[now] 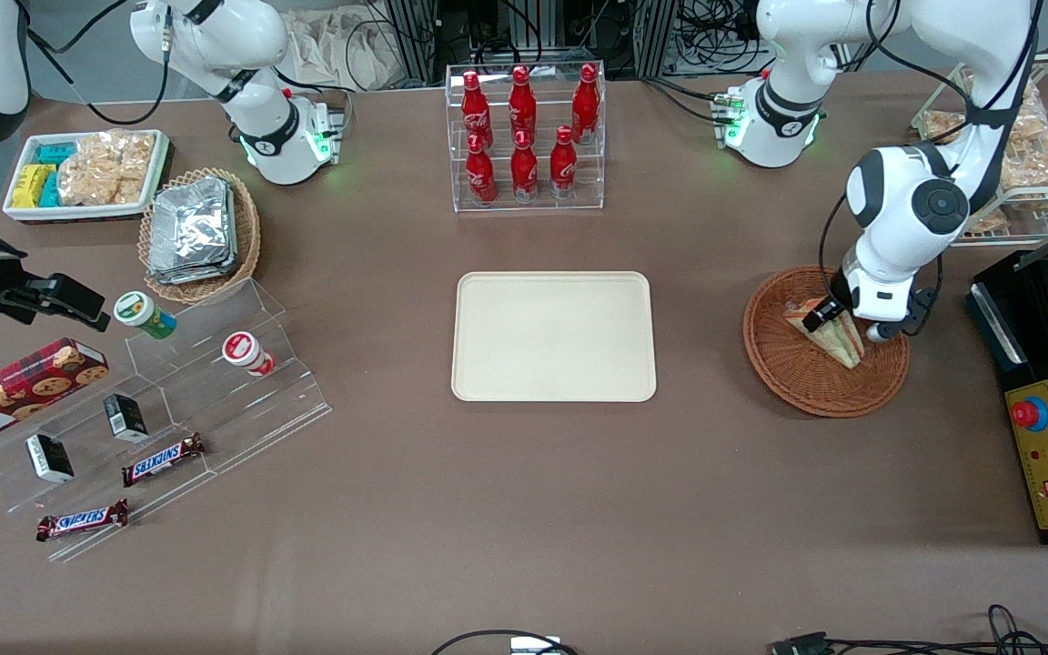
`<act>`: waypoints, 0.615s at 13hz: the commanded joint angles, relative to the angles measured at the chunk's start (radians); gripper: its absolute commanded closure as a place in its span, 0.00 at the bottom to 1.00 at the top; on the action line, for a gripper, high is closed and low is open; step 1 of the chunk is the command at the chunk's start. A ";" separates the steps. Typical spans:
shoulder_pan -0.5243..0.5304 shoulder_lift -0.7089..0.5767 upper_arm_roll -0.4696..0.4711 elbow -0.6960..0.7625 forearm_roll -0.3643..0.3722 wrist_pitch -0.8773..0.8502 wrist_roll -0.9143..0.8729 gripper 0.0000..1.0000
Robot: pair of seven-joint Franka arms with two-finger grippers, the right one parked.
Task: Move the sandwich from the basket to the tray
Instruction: 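Lower the open left gripper around the wrapped sandwich and close it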
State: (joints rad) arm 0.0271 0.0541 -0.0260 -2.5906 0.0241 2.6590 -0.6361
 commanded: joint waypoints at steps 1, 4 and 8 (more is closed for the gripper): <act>0.008 -0.010 -0.005 -0.019 0.030 0.027 0.028 0.76; 0.050 -0.040 -0.005 -0.020 0.031 -0.008 0.125 0.81; 0.099 -0.157 -0.005 0.000 0.030 -0.171 0.375 0.81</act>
State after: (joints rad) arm 0.0962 -0.0085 -0.0257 -2.5832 0.0394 2.5616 -0.3573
